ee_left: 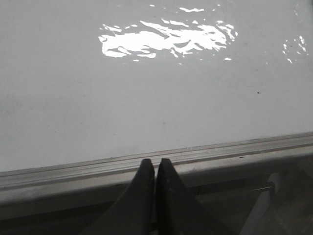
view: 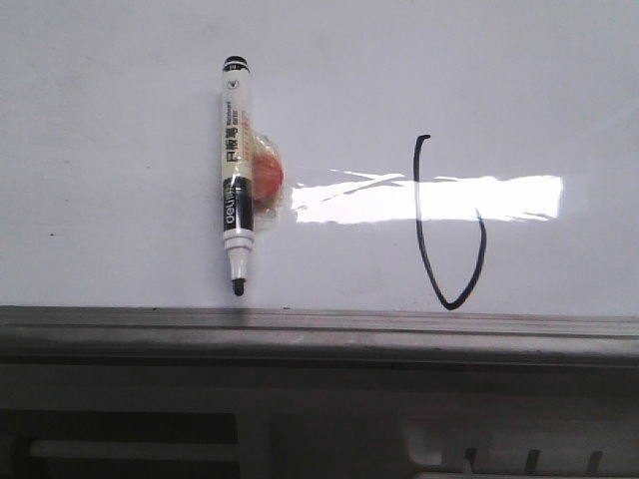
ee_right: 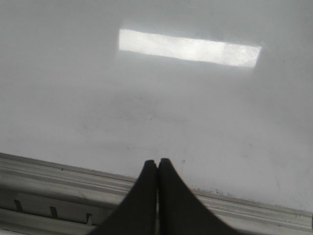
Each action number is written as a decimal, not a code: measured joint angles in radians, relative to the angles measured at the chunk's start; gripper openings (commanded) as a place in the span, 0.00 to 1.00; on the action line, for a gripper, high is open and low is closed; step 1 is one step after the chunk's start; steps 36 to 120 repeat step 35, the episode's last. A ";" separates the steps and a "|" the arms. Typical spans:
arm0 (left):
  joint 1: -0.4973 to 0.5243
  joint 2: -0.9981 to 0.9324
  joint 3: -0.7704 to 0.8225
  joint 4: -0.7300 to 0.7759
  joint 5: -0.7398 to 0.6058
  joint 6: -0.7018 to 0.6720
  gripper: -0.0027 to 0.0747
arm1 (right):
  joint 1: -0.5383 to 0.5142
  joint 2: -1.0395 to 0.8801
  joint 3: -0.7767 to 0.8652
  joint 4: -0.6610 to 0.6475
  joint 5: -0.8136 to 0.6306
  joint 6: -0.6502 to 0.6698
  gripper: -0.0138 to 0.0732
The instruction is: Write number 6 on whiteboard
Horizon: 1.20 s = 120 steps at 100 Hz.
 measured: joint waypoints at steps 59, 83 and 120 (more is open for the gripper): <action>0.000 0.000 0.000 0.000 0.000 0.000 0.01 | 0.000 0.000 0.000 -0.003 0.002 0.000 0.09; 0.000 0.000 0.000 0.000 0.000 0.000 0.01 | 0.000 0.000 0.000 -0.003 0.002 0.000 0.09; 0.000 0.000 0.000 0.000 0.000 0.000 0.01 | 0.000 0.000 0.000 -0.003 0.002 0.000 0.09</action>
